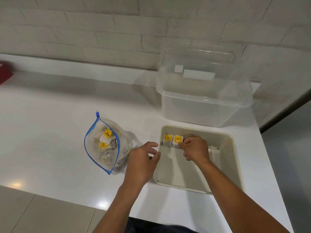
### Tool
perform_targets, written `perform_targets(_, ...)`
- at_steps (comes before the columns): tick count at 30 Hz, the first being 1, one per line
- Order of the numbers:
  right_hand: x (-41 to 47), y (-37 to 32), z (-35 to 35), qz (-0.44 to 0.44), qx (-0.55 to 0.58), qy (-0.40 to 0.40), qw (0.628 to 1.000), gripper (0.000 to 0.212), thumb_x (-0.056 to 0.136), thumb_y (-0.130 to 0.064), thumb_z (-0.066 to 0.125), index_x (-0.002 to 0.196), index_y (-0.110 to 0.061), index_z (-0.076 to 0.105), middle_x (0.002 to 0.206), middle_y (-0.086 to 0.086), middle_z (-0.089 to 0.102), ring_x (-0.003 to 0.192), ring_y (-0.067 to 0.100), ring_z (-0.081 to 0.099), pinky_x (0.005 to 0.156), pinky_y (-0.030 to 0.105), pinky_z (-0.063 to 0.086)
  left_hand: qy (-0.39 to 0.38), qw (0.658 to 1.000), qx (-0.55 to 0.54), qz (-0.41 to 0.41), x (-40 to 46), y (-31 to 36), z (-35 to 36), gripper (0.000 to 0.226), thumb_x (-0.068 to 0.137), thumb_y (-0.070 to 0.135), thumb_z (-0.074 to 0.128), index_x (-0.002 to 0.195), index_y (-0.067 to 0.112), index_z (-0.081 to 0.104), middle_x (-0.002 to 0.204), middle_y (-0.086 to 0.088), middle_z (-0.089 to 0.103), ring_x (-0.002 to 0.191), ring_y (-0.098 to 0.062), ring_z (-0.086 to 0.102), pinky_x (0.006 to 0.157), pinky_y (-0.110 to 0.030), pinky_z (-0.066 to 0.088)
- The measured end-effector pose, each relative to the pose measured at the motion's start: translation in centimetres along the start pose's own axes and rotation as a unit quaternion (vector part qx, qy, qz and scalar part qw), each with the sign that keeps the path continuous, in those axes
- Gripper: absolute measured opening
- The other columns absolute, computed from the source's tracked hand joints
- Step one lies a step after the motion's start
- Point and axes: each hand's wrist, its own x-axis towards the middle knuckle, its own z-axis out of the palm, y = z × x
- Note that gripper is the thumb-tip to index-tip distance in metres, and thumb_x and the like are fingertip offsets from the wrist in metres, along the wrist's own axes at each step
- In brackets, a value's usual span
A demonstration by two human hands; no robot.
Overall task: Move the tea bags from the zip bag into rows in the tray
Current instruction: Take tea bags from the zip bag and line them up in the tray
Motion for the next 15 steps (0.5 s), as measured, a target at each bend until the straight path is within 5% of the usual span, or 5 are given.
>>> perform_targets(11, 0.2, -0.2, -0.5, 0.002, -0.043, -0.021, 0.999, 0.023, 0.081, -0.033, 0.073, 0.066, -0.016, 0.072, 0.052, 0.008, 0.067, 0.052, 0.028, 0.069, 0.06, 0.045, 0.061, 0.011, 1.0, -0.012, 0.015, -0.2, 0.1, -0.1, 0.029, 0.09, 0.032, 0.072, 0.119, 0.029, 0.066, 0.091, 0.016, 0.069, 0.065, 0.004, 0.063, 0.064, -0.003, 0.042)
perform_targets(15, -1.7, -0.9, -2.1, -0.036, -0.077, 0.004, 0.996, 0.013, 0.08, -0.035, 0.068, 0.079, -0.023, 0.073, 0.074, 0.0, 0.073, 0.077, 0.027, 0.07, 0.069, 0.04, 0.06, 0.052, 0.997, -0.003, 0.058, -0.6, 0.3, -0.5, 0.031, 0.091, 0.035, 0.071, 0.121, 0.033, 0.064, 0.097, 0.016, 0.065, 0.074, 0.008, 0.061, 0.065, -0.003, 0.042)
